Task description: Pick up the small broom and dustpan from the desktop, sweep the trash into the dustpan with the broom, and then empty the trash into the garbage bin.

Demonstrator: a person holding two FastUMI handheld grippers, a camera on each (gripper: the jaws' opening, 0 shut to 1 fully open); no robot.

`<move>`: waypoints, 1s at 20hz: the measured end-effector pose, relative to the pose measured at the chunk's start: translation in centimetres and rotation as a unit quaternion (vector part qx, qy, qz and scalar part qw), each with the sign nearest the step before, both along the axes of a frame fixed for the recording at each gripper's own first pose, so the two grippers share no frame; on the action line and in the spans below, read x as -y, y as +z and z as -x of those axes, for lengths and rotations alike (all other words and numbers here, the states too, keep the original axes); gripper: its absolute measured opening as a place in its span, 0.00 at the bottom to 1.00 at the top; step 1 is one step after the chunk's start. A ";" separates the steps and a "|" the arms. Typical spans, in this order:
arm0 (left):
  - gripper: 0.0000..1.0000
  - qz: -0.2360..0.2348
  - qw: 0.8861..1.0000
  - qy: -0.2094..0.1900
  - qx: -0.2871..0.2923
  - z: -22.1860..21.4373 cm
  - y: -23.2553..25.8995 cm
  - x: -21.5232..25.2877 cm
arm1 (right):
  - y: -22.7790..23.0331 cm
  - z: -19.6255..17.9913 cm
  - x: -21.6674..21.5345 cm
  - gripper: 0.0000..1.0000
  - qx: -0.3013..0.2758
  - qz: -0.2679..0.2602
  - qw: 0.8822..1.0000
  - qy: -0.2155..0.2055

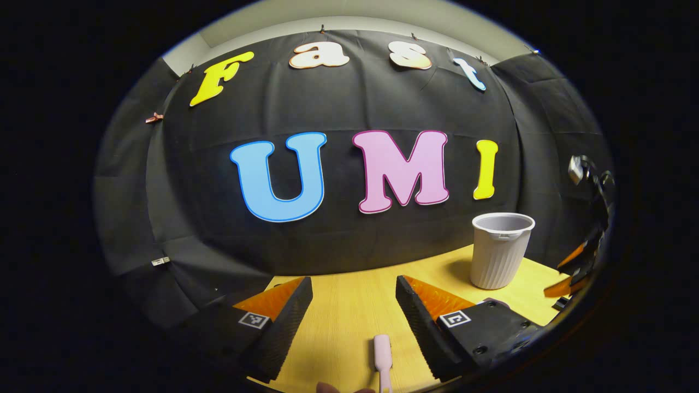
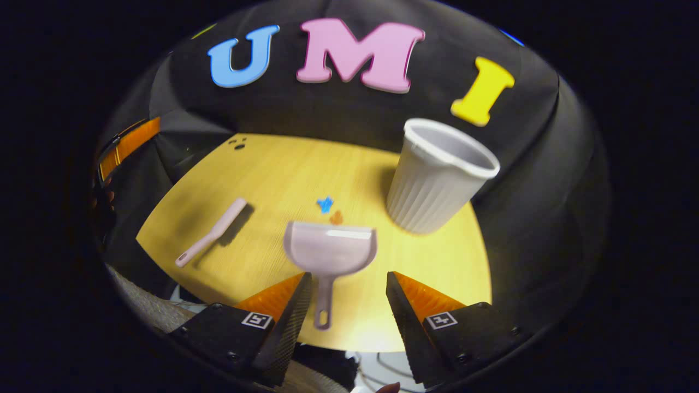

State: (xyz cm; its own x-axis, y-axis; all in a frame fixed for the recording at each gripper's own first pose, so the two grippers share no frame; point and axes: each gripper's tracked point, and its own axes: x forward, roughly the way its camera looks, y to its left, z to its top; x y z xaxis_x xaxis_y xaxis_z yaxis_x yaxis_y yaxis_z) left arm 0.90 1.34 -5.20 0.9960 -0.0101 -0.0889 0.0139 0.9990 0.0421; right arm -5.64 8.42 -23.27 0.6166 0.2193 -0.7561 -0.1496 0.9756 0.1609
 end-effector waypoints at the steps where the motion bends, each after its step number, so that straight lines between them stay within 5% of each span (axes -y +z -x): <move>1: 0.97 -0.004 1.000 -0.001 -0.005 0.1 -0.6 0.1 | -2.0 0.3 -0.8 0.84 -0.023 -0.012 1.000 -0.004; 8: 0.96 -0.019 0.998 -0.016 -0.054 0.6 -5.3 0.6 | -11.4 -0.9 -3.6 0.83 -0.099 0.031 0.994 0.031; 14: 0.96 -0.014 0.997 -0.007 -0.078 0.8 -7.3 0.1 | -15.9 -3.6 -5.7 0.80 -0.143 0.028 0.989 0.020; 20: 1.00 -0.010 0.996 0.007 -0.092 0.6 -8.4 -0.4 | -18.2 -4.3 -5.8 0.57 -0.184 0.024 0.983 -0.002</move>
State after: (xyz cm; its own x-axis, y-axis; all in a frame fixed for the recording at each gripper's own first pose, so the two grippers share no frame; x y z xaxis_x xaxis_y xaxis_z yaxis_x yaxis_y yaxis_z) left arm 0.30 1.74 -13.57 0.9628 0.0065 -0.2701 0.0102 0.9981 0.0605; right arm -1.29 14.26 -41.45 0.3011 0.1766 -0.9371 -0.0856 0.9837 0.1579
